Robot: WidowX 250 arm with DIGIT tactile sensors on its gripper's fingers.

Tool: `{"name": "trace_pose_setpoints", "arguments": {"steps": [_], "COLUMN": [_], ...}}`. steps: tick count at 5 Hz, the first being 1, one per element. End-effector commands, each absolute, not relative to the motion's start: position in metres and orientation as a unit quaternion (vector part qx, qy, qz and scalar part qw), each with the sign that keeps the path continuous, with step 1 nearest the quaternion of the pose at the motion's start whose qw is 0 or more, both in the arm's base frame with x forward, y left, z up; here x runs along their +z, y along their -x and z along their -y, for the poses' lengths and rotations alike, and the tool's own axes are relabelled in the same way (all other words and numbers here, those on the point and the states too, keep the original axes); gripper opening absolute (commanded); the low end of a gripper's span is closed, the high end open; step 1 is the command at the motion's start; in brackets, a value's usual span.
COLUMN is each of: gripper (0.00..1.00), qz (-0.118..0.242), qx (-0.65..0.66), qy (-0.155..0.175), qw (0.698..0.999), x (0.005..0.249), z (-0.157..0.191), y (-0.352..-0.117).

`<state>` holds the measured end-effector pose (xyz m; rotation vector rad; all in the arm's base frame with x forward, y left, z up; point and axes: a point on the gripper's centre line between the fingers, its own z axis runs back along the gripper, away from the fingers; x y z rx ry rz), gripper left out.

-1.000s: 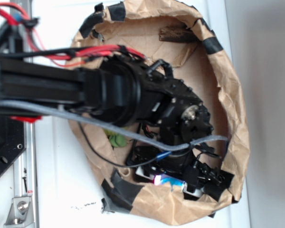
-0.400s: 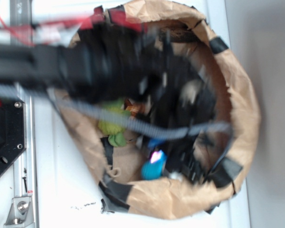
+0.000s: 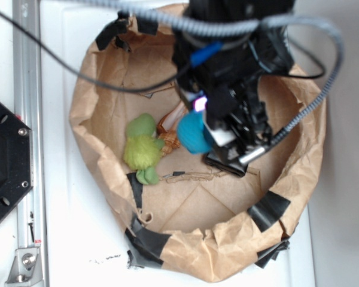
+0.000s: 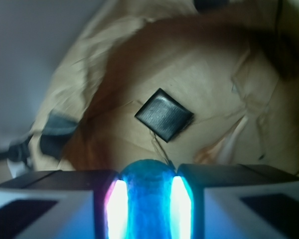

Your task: Grab the blue ball.

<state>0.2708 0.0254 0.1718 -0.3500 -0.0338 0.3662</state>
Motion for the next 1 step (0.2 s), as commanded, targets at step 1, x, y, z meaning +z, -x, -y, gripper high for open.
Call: {"name": "trace_pose_setpoints", "arguments": {"steps": [1], "gripper": [0.0], "qz": [0.116], "qx": [-0.053], "qy": [0.051], "qw": [0.991], "x": [0.1952], "z": [-0.0213], "y": [-0.2571]}}
